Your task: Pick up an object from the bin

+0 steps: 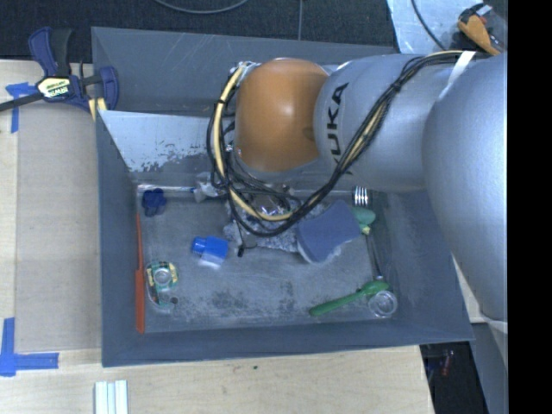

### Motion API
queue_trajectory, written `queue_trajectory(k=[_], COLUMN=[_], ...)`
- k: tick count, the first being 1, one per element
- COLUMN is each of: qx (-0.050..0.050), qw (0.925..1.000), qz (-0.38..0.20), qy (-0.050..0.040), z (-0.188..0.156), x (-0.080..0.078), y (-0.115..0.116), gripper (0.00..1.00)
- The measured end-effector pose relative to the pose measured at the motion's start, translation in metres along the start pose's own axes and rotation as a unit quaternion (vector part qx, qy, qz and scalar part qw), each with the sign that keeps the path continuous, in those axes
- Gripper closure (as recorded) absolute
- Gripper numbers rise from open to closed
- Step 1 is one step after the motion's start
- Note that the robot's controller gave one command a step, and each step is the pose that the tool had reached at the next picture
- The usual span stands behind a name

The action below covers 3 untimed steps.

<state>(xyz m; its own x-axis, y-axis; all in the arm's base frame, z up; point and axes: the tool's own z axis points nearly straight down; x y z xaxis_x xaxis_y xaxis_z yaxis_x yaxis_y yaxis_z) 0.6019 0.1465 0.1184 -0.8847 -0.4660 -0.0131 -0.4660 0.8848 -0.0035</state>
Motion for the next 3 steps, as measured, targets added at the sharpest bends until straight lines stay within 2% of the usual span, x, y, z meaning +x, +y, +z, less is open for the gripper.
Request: queue_trajectory(k=[1, 2, 3], qx=[0.0, -0.001, 0.0], qw=[0.9987, 0.993, 0.993], qz=[0.051, 0.118, 0.118], qy=[0.0007, 0.0011, -0.0054], z=[0.0, 0.044, 0.041], x=[-0.002, -0.001, 0.007], y=[0.009, -0.002, -0.012], gripper=[0.0, 0.0, 1.0])
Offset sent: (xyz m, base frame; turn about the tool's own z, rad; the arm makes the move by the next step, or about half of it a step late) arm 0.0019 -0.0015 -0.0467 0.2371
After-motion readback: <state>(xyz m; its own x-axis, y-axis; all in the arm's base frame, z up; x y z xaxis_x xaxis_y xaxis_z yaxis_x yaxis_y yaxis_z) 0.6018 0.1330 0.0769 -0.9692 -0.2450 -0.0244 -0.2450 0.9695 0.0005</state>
